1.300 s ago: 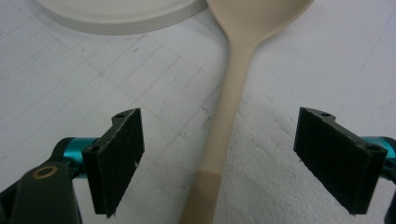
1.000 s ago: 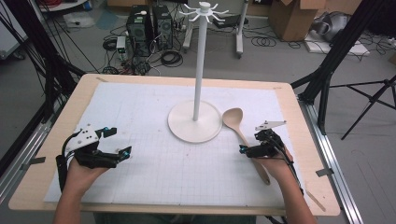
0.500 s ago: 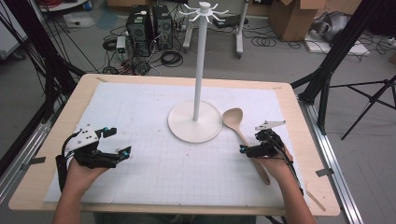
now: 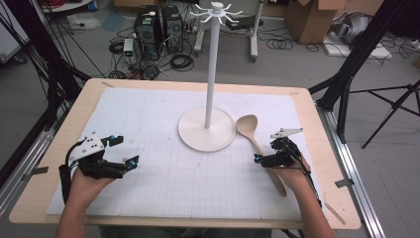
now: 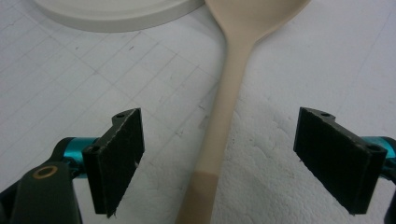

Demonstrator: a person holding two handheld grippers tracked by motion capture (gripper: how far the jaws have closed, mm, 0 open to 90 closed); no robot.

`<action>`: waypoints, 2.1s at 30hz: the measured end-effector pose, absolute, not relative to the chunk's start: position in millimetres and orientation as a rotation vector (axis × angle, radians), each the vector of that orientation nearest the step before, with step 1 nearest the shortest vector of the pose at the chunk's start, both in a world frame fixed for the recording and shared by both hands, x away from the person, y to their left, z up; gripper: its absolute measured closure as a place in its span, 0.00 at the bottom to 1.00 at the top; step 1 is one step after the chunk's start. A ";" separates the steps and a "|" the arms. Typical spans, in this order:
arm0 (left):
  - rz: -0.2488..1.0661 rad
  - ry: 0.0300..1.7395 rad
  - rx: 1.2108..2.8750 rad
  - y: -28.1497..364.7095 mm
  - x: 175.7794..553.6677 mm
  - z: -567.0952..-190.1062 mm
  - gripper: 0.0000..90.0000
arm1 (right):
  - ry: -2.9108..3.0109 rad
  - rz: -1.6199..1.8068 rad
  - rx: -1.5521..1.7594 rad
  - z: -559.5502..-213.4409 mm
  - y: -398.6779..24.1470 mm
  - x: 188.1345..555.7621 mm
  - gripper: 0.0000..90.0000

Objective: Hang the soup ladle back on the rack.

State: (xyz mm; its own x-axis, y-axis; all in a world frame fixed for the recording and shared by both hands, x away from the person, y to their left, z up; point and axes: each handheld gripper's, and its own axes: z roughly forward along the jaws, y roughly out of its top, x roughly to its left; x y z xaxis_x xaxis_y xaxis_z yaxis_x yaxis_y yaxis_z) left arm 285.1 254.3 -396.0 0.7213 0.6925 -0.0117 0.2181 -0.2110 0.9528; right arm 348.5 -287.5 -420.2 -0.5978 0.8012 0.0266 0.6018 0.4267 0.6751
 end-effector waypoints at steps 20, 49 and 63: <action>0.513 0.727 1.769 257.1 284.8 -396.5 0.10 | 2.433 0.822 1.247 -430.7 -282.7 353.2 0.25; 0.518 0.744 1.768 260.6 283.5 -396.8 0.11 | 2.402 0.854 1.347 -428.9 -287.1 345.5 0.86; 0.511 0.749 1.769 259.2 284.4 -398.8 0.11 | 2.335 0.890 1.324 -420.0 -296.5 338.5 0.86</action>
